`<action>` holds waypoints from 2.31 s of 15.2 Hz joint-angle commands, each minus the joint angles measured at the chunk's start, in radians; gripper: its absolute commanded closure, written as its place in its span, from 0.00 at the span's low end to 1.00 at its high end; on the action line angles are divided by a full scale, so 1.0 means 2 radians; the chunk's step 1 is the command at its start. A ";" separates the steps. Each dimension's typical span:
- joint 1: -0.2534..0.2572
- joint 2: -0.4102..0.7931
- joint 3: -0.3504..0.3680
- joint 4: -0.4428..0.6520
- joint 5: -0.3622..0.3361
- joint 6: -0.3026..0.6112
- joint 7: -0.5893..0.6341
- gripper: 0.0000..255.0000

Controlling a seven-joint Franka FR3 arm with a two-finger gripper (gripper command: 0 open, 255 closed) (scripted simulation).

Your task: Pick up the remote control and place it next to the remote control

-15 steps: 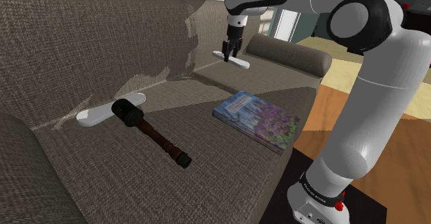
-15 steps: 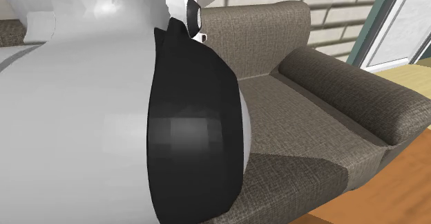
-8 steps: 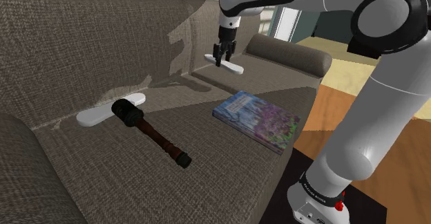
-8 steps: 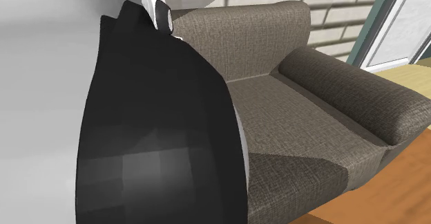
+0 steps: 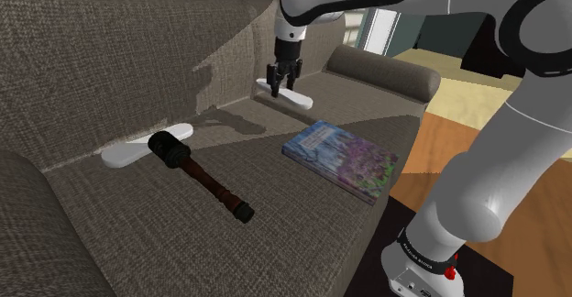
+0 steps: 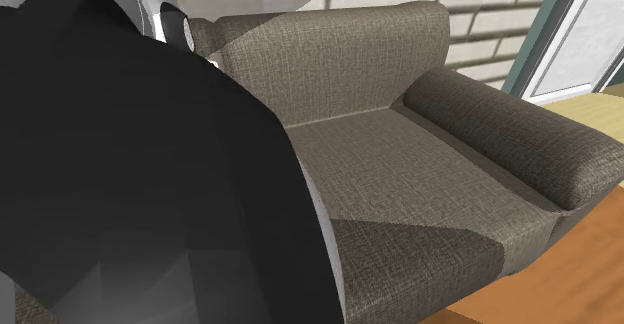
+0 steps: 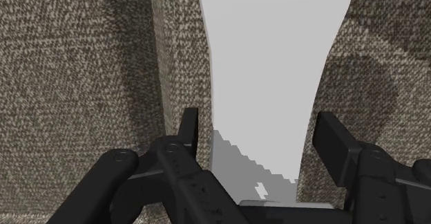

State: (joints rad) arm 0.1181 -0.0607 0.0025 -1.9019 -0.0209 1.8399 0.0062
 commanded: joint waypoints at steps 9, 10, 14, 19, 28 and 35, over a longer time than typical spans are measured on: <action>0.056 -0.013 0.065 -0.014 0.006 -0.001 0.120 1.00; 0.061 -0.012 0.072 -0.012 0.007 -0.001 0.132 1.00; 0.084 -0.001 0.098 0.000 0.007 -0.005 0.180 1.00; 0.094 0.008 0.110 -0.009 0.006 0.013 0.204 1.00; 0.095 0.019 0.111 -0.057 0.003 0.072 0.207 1.00; 0.095 0.025 0.111 -0.071 0.001 0.092 0.208 1.00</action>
State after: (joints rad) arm 0.3077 -0.0109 0.2250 -2.0430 -0.0179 2.0226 0.4223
